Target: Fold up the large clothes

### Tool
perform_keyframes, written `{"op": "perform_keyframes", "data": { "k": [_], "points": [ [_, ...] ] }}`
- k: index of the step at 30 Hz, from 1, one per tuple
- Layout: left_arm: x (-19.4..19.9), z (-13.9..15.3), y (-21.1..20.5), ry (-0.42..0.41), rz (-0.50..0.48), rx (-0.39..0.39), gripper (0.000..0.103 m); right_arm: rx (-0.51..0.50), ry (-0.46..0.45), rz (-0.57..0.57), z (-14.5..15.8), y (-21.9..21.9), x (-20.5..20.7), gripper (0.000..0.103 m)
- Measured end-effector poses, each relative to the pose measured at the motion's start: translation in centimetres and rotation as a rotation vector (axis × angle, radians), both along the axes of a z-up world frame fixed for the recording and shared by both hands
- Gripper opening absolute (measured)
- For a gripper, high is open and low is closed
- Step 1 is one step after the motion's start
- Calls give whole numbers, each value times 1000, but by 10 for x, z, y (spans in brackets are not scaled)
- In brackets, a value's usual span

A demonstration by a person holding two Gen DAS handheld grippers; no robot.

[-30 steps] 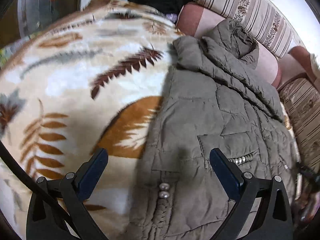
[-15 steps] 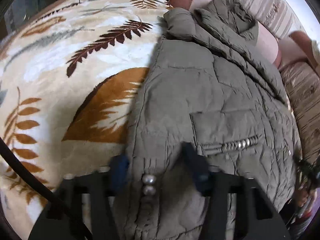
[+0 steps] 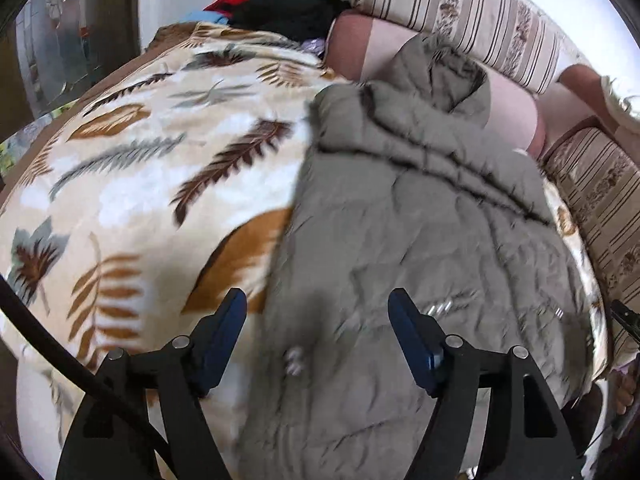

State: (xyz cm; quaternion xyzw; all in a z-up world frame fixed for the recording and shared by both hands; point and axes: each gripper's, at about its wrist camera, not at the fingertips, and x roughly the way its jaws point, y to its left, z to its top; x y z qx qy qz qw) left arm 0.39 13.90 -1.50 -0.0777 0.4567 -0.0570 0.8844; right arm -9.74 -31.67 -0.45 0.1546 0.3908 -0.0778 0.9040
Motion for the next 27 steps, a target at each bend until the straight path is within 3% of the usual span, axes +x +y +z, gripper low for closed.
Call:
{"op": "perform_keyframes", "data": {
  "k": [8,15,23,27],
  "points": [
    [61,-10,-48,-22,-51,9,73,-3,-1,141,35,63,78,77],
    [111,-32,-58,-66,-58,66,73,-87,37,201,56,113,187,77],
    [126,-61,-18,-27,-45,-113,76,-126,57,148,76,141,358,77],
    [132,-66,-19,-3,-56,-135,81,-73,44,110,88,145,442,83]
  ]
}}
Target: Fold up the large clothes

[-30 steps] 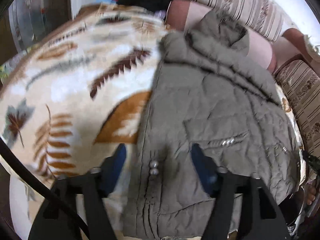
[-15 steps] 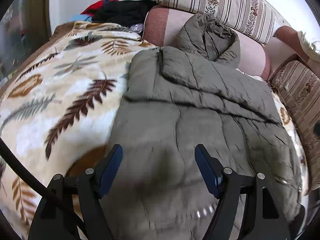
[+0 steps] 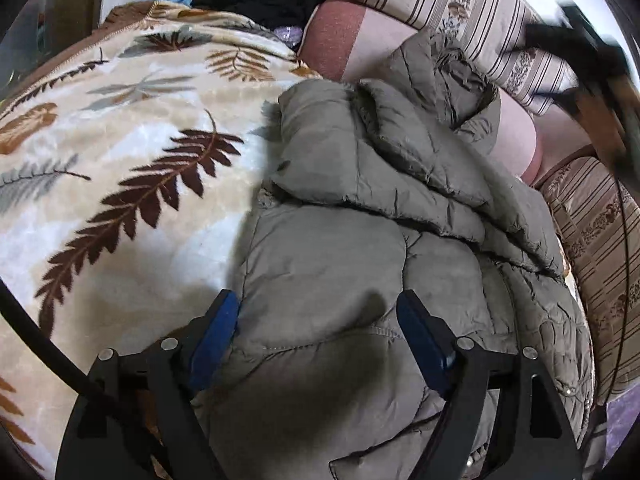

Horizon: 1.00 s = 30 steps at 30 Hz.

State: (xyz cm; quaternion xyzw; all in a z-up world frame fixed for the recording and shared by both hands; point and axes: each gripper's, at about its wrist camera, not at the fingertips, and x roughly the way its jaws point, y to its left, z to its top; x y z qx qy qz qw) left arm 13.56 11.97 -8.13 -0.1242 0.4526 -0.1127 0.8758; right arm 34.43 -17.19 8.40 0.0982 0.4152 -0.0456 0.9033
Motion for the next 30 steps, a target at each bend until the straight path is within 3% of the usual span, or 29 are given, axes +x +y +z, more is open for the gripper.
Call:
{"op": "perform_keyframes", "data": {
  "k": [8,13,16,17,18,20,24,30],
  "points": [
    [13,-12,-4,47,-19,-9,88,217,-63,-191,-1,-24,131,90],
    [19,-19,-1,64,-6,-35,92,300,-54,-307,-25,-43,178,90],
    [18,-20,-4,55,-11,-19,94,306,-4,-303,-44,-45,194,89],
    [18,-19,-5,55,-12,-15,95,301,6,-291,-49,-45,195,76],
    [18,-19,-5,55,-13,-13,95,298,14,-278,-52,-44,195,46],
    [18,-20,-4,57,-12,-15,95,273,33,-232,-53,-40,191,17],
    [17,-20,-4,56,-14,-12,95,159,8,-173,-28,-22,151,11],
    [18,-22,-3,55,-12,-5,95,40,-19,-61,17,11,55,9]
  ]
}}
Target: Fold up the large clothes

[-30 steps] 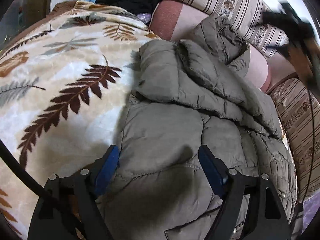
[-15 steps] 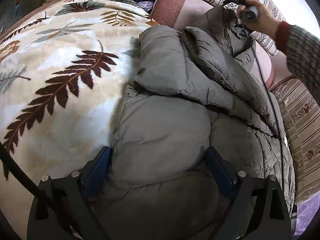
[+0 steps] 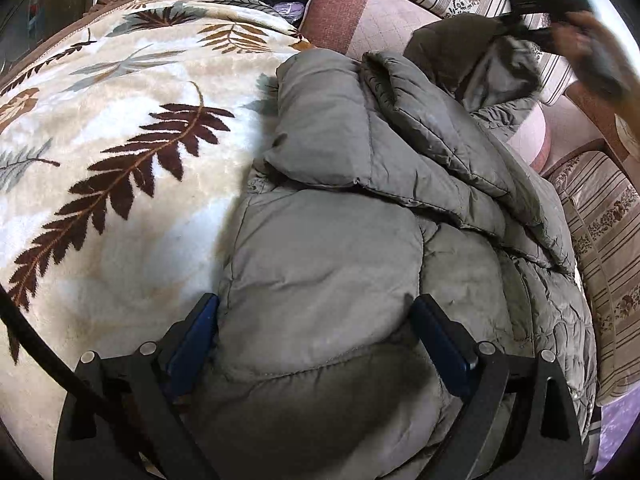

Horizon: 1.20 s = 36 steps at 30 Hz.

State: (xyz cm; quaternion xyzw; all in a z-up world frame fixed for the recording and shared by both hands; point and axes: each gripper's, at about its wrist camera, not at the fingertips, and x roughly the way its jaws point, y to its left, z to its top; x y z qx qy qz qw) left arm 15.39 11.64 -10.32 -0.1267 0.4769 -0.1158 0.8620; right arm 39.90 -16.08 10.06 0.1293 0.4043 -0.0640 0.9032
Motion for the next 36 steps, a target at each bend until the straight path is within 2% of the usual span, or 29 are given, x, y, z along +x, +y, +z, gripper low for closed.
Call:
{"op": "perform_keyframes", "data": {
  "k": [4,8,10,13,14,16,21,25,28,29,32,35,36],
  "points": [
    [-1,0,-2,-2,3,6,95,-43,0,97,10,27,-76,8],
    [-7,5,4,1,12,-23,95,-83,-3,179,4,52,-161,7],
    [-12,10,14,1,13,-102,95,-73,7,199,-4,57,-195,7],
    [-17,16,34,1,41,-225,95,5,43,227,-30,63,-242,7],
    [-18,18,42,-1,58,-256,95,17,57,231,-41,65,-249,7],
    [-18,23,50,-18,80,-262,95,33,119,224,-74,68,-252,6],
    [-21,31,51,-69,106,-192,95,77,249,157,-148,62,-218,3],
    [-17,29,47,-69,107,-150,95,91,331,120,-189,62,-203,1],
    [-17,26,49,-57,114,-140,95,124,293,122,-179,60,-214,2],
    [-19,25,50,-56,114,-145,95,121,287,146,-171,61,-223,5],
    [-21,27,51,-55,116,-151,95,38,267,229,-143,69,-248,25],
    [-25,31,46,-74,112,-124,95,-71,168,266,-99,70,-265,29],
    [-26,33,44,-84,110,-109,95,-126,112,246,-82,67,-264,36]
  ]
}}
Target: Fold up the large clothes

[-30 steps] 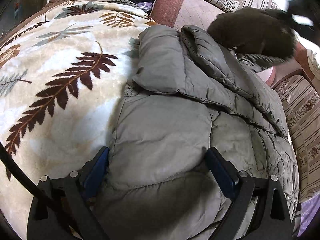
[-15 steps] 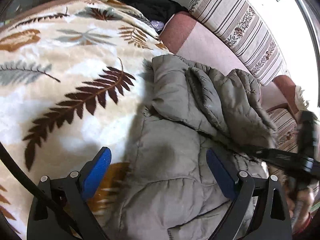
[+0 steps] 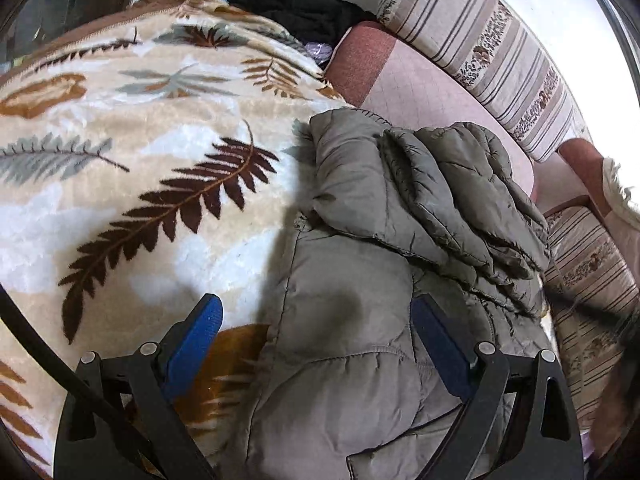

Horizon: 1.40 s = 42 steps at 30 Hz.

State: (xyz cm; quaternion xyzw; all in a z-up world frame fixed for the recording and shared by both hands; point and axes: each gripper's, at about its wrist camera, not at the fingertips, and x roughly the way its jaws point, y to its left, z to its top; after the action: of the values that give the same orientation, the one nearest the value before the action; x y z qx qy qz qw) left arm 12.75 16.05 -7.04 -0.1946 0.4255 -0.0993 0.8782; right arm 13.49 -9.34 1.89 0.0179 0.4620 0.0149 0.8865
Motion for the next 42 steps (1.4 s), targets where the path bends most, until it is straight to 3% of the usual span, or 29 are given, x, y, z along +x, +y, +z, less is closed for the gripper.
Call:
{"op": "perform_keyframes", "data": {
  "k": [1,2,3,7,10,13,15,20,22,27,30,34,36,40,42],
  "points": [
    [-1,2,-3,-11,-2,18,95,-28,-37,-17,10,-1,5,42],
    [-3,4,-7,-24,-7,42,95,-59,-79,-47,19,-3,12,55],
    [-4,4,-9,-31,-13,57,95,-87,-117,-80,27,-9,26,60],
    [-5,3,-16,-31,-37,84,95,-166,-116,-201,15,-31,91,59],
    [-4,2,-15,-23,-34,88,95,-167,12,-266,-21,-52,119,58],
    [-3,3,-11,-22,-30,63,95,-43,123,-191,-55,-45,103,53],
    [-2,3,-11,-20,-32,54,95,-63,161,-121,-73,-29,83,53],
    [0,-1,-18,-1,-57,69,95,-16,161,-122,-92,-31,76,54],
    [-1,-1,-19,1,-58,75,95,-48,150,-111,-92,-32,79,55],
    [-4,1,-15,-5,-41,67,95,-145,16,-88,-46,-18,60,55],
    [-2,0,-16,0,-47,69,95,-125,-64,-106,-13,-15,55,55],
    [-2,1,-17,1,-51,72,95,-120,-111,-105,-1,4,77,56],
    [-3,1,-17,-3,-48,74,95,-113,-76,-95,-13,13,94,56],
    [-1,0,-17,5,-50,74,95,-92,64,-84,-70,28,116,56],
    [0,0,-17,8,-53,73,95,-103,62,-92,-81,30,119,57]
  ]
}}
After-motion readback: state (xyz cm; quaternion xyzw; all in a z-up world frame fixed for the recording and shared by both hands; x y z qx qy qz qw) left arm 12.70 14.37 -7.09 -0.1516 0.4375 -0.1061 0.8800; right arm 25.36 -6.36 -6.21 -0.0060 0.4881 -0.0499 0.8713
